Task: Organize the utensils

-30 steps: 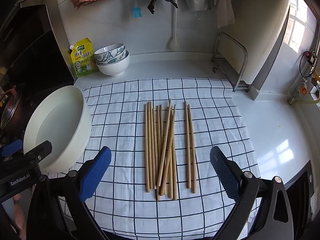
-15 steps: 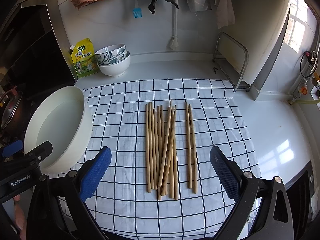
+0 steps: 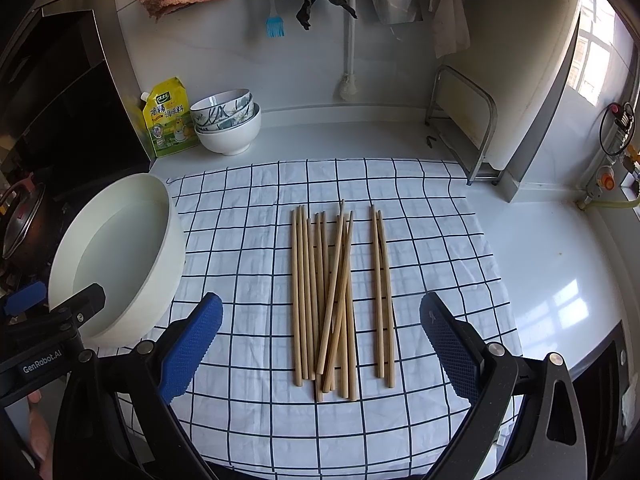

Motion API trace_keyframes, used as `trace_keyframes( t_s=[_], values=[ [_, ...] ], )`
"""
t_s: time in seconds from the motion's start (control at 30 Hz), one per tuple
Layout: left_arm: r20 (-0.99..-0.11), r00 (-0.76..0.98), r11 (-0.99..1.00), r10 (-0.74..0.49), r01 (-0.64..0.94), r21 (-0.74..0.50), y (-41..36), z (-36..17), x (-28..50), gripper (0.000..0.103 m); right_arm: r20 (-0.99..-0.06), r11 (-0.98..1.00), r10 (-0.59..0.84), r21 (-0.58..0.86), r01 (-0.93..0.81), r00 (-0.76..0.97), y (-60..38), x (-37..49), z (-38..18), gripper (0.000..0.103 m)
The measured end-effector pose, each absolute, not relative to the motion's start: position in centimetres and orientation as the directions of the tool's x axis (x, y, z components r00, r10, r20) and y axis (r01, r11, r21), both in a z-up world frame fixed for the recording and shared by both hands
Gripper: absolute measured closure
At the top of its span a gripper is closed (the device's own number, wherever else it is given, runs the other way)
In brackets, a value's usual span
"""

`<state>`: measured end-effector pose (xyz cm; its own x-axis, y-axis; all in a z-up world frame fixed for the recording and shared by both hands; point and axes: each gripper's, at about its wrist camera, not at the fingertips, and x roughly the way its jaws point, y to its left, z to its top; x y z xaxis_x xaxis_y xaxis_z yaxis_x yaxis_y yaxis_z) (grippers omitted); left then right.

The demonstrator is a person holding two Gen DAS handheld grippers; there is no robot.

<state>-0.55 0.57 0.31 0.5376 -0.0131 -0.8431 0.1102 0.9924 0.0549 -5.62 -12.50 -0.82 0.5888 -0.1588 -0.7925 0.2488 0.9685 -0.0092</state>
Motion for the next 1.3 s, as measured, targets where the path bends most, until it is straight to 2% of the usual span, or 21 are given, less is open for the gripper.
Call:
trace_keyframes(
  t_s=[1.3],
  values=[
    [-0.844, 0.537, 0.993, -0.011, 0.104, 0.053, 1.40, 0.60, -0.18, 0.006, -0.793, 0.972, -0.147, -0.003, 0.236, 0.592, -11.93, -5.79, -1.27, 0.009]
  ],
)
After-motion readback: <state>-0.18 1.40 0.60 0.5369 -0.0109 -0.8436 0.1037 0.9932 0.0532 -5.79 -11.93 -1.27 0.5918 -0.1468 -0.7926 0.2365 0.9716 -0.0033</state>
